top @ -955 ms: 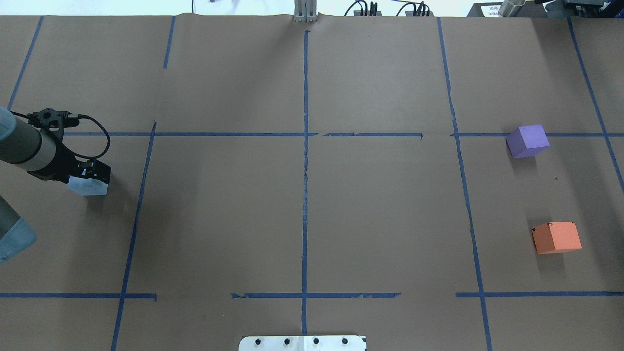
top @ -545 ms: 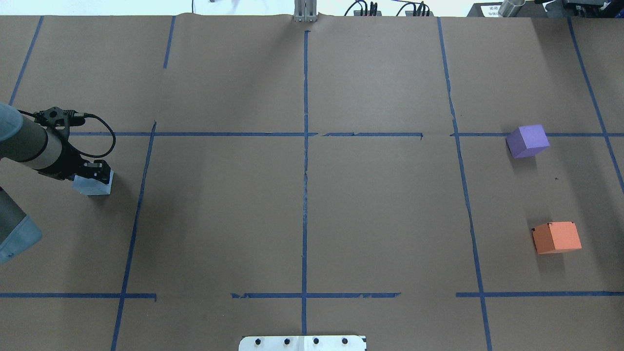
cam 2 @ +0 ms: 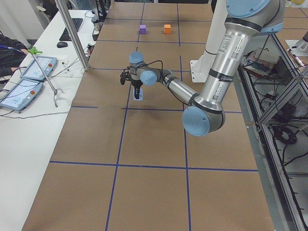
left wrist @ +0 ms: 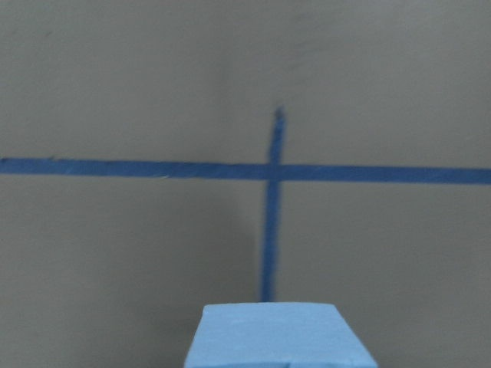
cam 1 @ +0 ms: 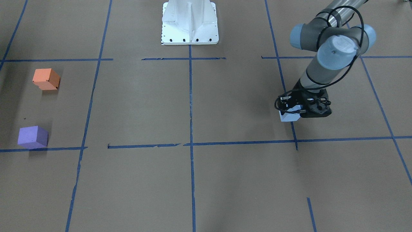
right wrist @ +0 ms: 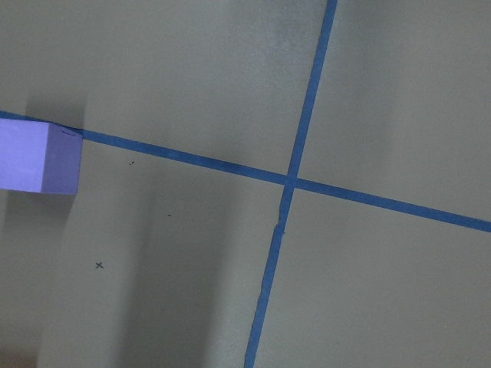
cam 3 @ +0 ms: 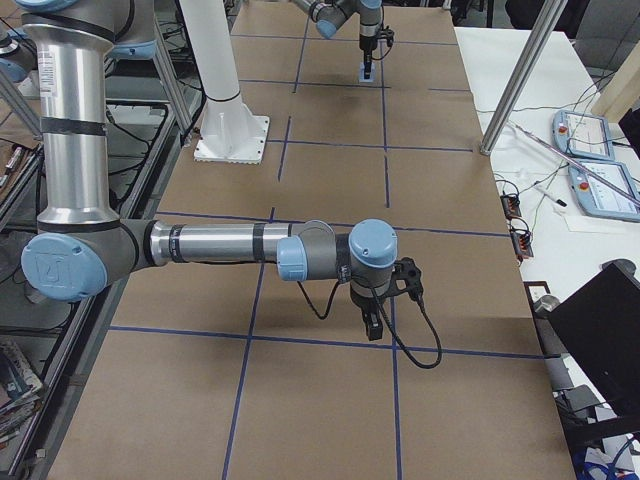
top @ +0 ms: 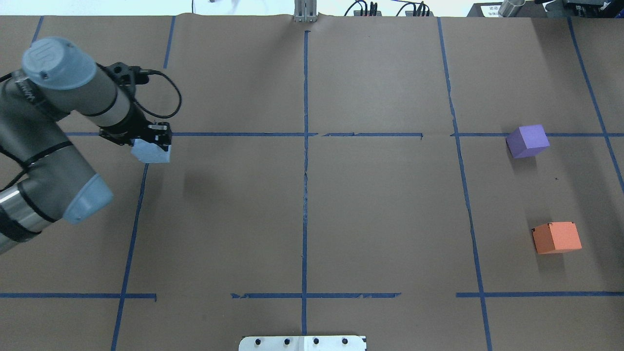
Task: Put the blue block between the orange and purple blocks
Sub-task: 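Carry the light blue cube with the left gripper to the table center, then release the light blue cube and withdraw the left arm, then reach the right gripper over to the light blue cube and grasp it, then carry the light blue cube with the right gripper toward the purple cube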
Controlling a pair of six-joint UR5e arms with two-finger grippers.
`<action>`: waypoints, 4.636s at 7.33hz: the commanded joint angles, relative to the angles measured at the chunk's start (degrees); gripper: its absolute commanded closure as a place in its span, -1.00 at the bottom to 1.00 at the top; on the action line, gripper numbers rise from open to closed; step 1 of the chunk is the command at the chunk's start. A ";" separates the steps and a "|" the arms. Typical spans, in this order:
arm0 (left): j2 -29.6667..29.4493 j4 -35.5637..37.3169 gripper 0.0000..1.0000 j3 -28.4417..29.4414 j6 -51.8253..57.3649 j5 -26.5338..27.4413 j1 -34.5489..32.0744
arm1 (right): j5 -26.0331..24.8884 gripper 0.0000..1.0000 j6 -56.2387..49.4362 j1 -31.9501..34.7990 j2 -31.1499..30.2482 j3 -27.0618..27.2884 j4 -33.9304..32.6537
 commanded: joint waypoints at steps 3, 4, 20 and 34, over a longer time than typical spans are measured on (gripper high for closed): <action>-23.58 3.10 0.54 14.42 -16.14 8.34 13.29 | 0.02 -1.00 0.26 -0.09 0.00 -0.16 0.00; -30.09 2.92 0.48 21.72 -17.75 11.15 15.23 | -0.07 -1.00 0.35 -0.09 0.00 -0.16 0.00; 19.56 23.31 -1.00 -6.80 66.43 -13.65 -41.03 | 0.90 -1.00 19.27 -9.80 11.05 3.33 -1.05; 23.72 22.95 -1.00 -6.77 67.23 -16.77 -43.72 | -25.47 -1.00 71.98 -58.62 55.11 -18.42 -1.44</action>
